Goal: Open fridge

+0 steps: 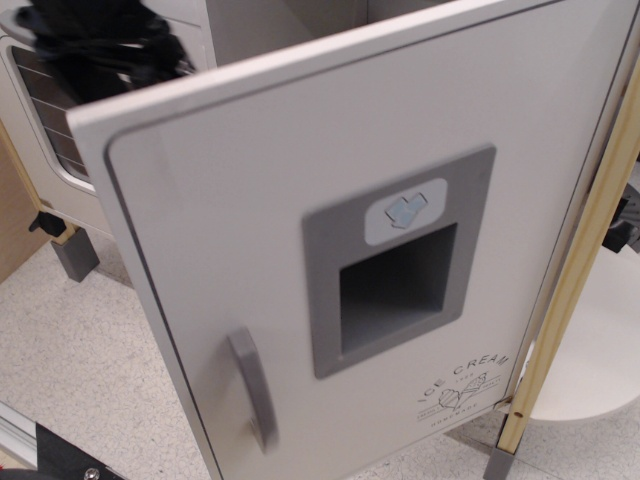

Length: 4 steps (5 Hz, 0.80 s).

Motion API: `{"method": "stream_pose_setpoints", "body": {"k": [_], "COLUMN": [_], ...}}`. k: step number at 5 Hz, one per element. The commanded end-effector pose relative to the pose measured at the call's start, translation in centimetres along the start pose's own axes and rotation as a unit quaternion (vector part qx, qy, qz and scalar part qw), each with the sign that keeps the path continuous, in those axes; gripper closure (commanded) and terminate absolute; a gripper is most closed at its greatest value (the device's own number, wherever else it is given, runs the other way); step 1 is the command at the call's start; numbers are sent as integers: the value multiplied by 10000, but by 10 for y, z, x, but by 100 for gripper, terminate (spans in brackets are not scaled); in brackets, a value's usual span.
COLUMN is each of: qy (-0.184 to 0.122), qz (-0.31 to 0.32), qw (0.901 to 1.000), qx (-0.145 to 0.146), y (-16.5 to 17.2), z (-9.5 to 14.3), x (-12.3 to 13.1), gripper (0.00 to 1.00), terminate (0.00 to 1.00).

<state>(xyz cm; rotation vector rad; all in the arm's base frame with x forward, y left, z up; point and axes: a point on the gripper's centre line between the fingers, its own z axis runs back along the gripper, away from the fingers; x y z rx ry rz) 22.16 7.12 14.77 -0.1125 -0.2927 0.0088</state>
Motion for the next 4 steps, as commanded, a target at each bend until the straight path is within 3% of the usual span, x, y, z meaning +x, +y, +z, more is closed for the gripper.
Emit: {"method": "stream_pose_setpoints", "body": {"k": [1, 3, 4], "qy": [121, 224, 78], "qz": [-433, -840, -861], "qw": [9989, 9961, 9962], "qx": [99, -117, -62], "y": [-30, -56, -60], "z": [13, 11, 7], "x": [-23, -46, -47], "gripper": [0, 0, 0], "terminate": [0, 0, 100]}}
